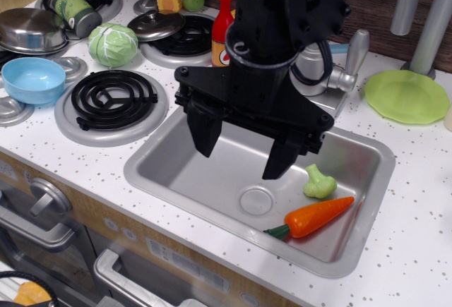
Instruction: Put red bottle in sink
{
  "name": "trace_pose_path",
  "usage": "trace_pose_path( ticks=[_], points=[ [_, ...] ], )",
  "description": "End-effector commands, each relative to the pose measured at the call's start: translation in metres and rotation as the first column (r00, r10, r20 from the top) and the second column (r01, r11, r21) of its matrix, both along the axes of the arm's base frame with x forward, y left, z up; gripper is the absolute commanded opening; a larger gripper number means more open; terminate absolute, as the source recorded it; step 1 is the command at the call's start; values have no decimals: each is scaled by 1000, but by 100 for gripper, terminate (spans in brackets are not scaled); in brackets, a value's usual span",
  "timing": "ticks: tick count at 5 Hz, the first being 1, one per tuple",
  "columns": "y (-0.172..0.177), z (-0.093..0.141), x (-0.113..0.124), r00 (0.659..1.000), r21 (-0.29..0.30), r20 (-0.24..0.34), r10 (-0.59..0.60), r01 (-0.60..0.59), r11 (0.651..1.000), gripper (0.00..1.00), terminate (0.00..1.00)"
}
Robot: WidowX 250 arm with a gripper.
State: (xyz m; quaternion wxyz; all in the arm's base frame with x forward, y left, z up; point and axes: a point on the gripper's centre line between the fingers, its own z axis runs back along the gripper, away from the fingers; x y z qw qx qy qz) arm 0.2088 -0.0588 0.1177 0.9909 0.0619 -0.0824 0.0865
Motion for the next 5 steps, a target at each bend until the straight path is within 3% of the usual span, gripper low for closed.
trace_pose_path(
  ticks=[1, 3, 4, 5],
  points=[
    [0, 0, 0, 1000, 0, 0, 0, 0, 1000, 100, 0],
    [52, -2, 32, 997, 75, 71, -33, 28, 997, 100, 0],
    [76, 1, 57, 994, 72, 101, -42, 35, 997, 100, 0],
    [93, -5, 85, 983, 80, 178, -53, 39, 996, 100, 0]
  ],
)
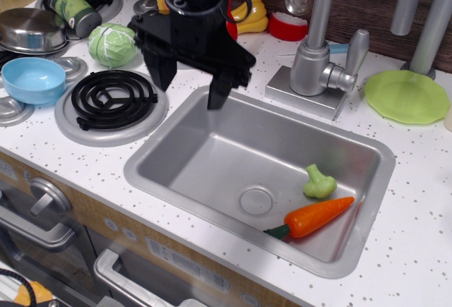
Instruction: Put red bottle in sink
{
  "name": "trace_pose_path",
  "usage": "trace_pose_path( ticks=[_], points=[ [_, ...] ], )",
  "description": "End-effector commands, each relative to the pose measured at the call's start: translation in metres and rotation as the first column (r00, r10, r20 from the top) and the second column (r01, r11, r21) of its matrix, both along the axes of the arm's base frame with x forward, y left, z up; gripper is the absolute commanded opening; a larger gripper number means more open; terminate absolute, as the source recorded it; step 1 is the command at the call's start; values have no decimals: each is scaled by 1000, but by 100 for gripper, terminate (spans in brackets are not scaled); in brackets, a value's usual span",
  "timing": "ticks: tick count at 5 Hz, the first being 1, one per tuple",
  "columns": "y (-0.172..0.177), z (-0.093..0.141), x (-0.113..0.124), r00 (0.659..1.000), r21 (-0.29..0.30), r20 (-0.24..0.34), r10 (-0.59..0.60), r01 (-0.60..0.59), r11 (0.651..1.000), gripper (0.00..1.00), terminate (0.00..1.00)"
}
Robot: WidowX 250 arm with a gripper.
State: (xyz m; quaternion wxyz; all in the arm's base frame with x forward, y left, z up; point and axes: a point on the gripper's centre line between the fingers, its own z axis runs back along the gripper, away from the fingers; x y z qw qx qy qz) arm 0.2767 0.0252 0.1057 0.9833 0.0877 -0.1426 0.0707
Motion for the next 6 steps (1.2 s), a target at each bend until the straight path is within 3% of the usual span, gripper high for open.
trace_pose_path(
  ticks=[1, 2, 3, 6],
  points=[
    [24, 2, 41, 993, -7, 100, -61, 62, 998, 100, 0],
    [32, -2, 60, 985, 5, 140, -100, 100, 995, 100, 0],
    [42, -1, 87, 971, 53, 194, -141, 134, 990, 100, 0],
    [59, -3, 138, 935, 22, 287, -207, 210, 978, 100, 0]
  ],
)
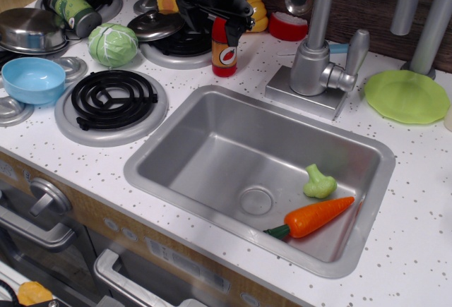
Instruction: Put red bottle in sink
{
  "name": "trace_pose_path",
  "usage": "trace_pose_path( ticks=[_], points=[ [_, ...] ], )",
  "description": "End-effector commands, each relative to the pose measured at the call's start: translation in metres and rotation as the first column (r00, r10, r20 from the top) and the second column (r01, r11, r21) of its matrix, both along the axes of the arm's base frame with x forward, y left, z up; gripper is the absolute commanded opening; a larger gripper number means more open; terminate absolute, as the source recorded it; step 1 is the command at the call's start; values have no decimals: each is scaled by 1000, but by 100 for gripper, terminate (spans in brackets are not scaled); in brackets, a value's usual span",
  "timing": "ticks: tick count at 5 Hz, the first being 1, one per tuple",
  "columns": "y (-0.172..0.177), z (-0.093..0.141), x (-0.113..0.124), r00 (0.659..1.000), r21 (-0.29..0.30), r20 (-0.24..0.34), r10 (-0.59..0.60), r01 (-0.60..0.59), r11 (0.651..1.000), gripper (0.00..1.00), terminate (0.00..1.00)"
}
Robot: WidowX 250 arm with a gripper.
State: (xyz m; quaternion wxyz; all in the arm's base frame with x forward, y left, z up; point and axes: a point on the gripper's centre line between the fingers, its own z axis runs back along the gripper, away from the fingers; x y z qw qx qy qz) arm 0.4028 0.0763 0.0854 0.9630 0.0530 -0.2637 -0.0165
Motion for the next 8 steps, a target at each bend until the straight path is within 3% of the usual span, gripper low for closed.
trace_pose_path(
  ticks=[1, 3, 4, 6, 8],
  points=[
    [9, 18, 26, 997, 2, 72, -31, 31, 1000, 100, 0],
    [11, 8, 45, 994, -23, 80, -77, 79, 997, 100, 0],
    [8, 3, 45, 995, -13, 78, -64, 65, 998, 0, 0],
    [3, 13, 34, 996, -7, 78, -44, 44, 999, 0, 0],
    [-4, 44, 8, 999, -1, 24, -26, 26, 1000, 0, 0]
  ],
)
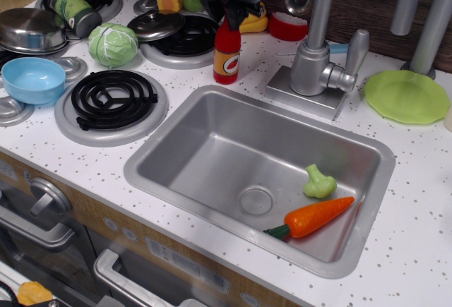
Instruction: Put red bottle in sink
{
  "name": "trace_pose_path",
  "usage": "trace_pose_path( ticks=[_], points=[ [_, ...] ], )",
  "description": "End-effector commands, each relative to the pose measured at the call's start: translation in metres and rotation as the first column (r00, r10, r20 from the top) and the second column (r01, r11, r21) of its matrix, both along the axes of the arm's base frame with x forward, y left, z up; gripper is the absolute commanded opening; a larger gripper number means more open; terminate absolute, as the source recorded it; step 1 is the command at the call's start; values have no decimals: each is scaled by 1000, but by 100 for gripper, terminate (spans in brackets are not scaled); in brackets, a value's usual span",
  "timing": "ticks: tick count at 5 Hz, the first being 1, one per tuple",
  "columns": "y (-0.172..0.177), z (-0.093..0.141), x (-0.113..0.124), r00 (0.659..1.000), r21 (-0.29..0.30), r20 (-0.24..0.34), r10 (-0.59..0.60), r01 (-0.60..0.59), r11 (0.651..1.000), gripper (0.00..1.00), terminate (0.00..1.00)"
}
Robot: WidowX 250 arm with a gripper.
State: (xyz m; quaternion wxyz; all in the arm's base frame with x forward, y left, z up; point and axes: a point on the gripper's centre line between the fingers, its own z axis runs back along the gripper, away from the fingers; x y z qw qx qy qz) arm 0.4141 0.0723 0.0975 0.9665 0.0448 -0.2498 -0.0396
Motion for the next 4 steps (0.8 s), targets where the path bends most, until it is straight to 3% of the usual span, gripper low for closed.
trace_pose_path(
  ticks=[1, 2, 4],
  points=[
    [-5, 33, -28, 997, -13, 31, 67, -67, 998, 0, 0],
    [-6, 23, -39, 995, -32, 44, 93, -92, 995, 0, 0],
    [-29, 10, -75, 990, -89, -43, 136, -139, 986, 0, 0]
  ],
)
